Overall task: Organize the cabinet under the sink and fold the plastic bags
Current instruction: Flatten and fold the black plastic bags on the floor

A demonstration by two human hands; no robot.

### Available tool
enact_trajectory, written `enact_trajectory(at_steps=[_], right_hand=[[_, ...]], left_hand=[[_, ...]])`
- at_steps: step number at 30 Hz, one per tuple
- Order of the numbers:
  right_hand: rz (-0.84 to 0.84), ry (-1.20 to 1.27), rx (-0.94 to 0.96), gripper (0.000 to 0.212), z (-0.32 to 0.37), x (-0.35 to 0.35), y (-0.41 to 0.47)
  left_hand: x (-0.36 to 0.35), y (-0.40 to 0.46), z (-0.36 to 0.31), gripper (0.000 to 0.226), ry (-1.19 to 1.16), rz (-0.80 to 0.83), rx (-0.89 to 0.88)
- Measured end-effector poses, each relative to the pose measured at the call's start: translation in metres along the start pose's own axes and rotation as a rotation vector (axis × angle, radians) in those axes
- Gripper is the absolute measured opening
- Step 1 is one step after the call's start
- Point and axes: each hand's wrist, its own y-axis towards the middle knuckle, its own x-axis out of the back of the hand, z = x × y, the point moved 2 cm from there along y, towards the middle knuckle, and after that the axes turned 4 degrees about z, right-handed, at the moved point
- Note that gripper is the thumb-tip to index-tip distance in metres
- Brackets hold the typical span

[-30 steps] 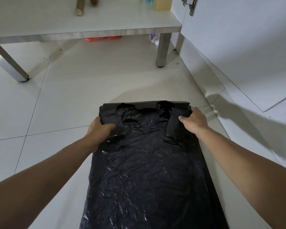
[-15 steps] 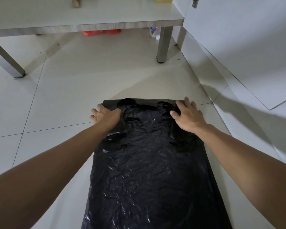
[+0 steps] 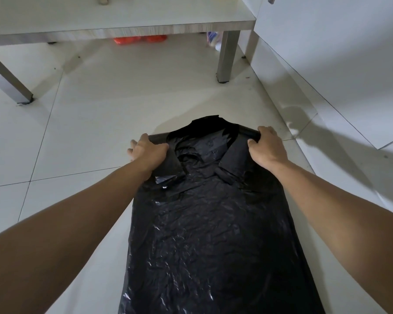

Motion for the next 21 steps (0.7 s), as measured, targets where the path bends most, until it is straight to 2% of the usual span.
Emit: enact_trajectory(at_steps=[3,5,7,11,16,21], right_hand=[[-0.047,-0.176,0.103,0.065,0.007,0.004,0.005],[-0.045,-0.239,0.166,0.07,0.014,0.006,0.009],[-0.002,-0.304,0.211,0.072,0.019,0.003,0.013],[0.122,-0.372,0.175,0.078,0.022,0.0,0.018],[0.183,-0.354,0.164,0.06,0.014,0.0,0.01],[0.248,-0.242,0.164,0.06,-0.001,-0.004,-0.004]], left_hand=[[-0.001,-0.003,-0.008,0.078,0.328,-0.051,-0.273],[-0.006,-0.001,-0.011,0.089,0.476,-0.015,-0.448],[-0.014,0.002,-0.01,0.1,0.572,0.051,-0.529],[-0.024,0.008,-0.008,0.117,0.706,0.14,-0.504],[-0.017,0.009,0.001,0.108,0.717,0.194,-0.519],[-0.01,0.008,0.016,0.1,0.725,0.237,-0.551]])
